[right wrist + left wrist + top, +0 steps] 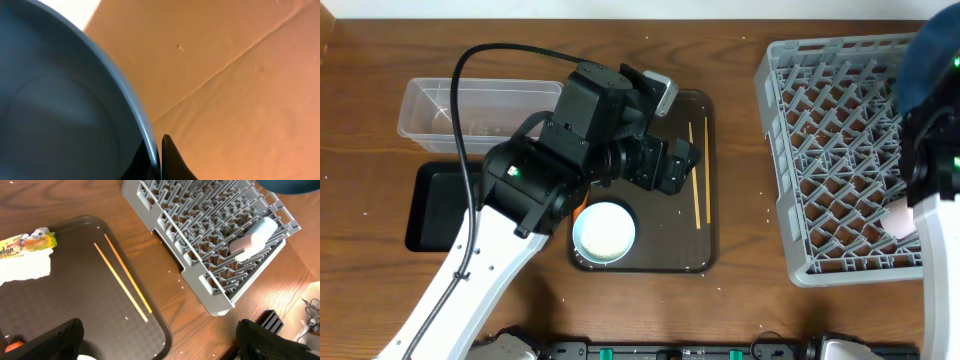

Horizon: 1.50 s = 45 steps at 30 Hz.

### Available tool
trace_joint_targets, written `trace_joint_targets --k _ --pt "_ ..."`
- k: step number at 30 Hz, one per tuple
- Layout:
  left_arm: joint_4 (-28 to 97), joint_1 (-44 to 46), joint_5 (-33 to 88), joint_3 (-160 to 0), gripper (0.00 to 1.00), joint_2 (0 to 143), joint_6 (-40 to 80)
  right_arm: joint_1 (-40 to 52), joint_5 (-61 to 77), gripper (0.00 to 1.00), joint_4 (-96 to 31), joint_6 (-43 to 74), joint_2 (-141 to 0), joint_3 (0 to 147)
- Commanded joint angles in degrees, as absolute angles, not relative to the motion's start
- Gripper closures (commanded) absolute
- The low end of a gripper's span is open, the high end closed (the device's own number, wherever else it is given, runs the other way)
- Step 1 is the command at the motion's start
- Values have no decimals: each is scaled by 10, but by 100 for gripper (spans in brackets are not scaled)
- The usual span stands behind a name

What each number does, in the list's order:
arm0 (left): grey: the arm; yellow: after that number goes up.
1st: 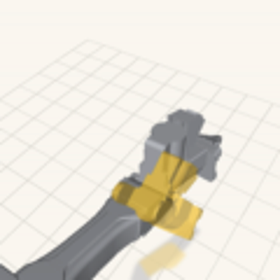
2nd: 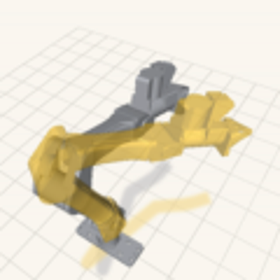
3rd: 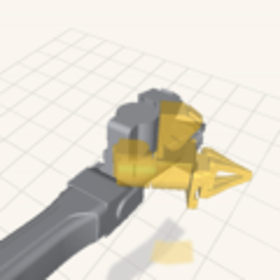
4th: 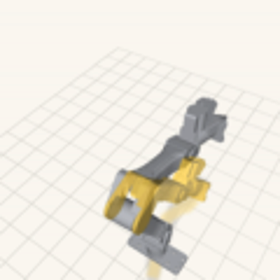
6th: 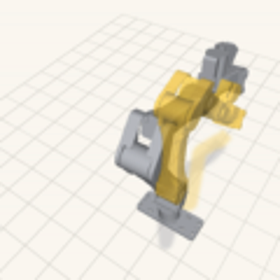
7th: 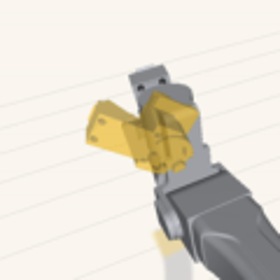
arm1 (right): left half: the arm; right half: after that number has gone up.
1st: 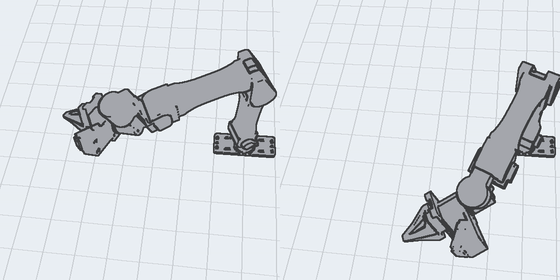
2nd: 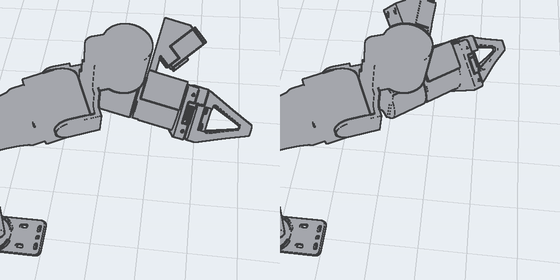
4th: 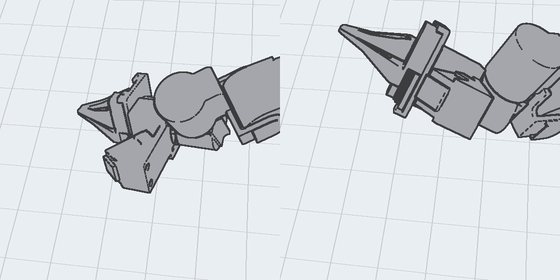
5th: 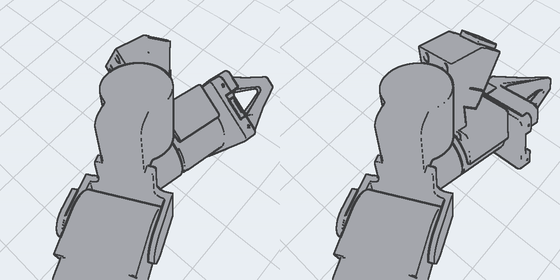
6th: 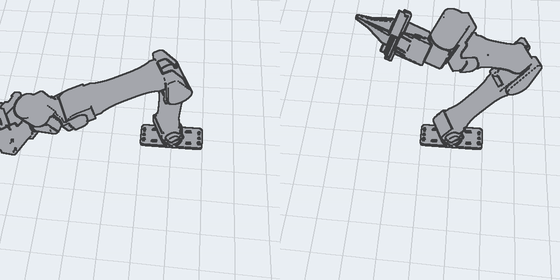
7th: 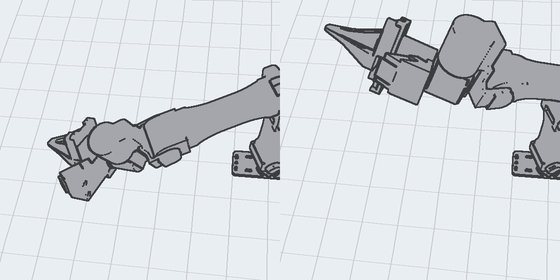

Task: Sort waste into correct bins and load items into the dishwasher rack
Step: 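Carry the blue plate with the right gripper and lower it into the rack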

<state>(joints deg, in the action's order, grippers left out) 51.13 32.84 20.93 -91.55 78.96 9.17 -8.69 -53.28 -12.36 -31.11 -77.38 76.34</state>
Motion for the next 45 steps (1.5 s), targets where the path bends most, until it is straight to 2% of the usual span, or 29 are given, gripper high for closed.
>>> trace_joint_targets --k 1,6,13,17,29,45 --pt "511 329 215 -921 2 777 93 -96 -553 99 -102 -436 -797 770" --pt "512 329 215 -921 2 777 93 -110 -550 99 -49 -502 -850 770" --pt "516 329 215 -921 2 777 93 -131 -543 99 109 -768 -929 770" --pt "525 329 215 -921 2 777 92 -132 -505 99 111 -836 -952 770" --pt "535 329 215 -921 2 777 93 -139 -460 99 113 -888 -1006 770" --pt "535 329 215 -921 2 778 92 -189 -441 99 113 -887 -1023 770"
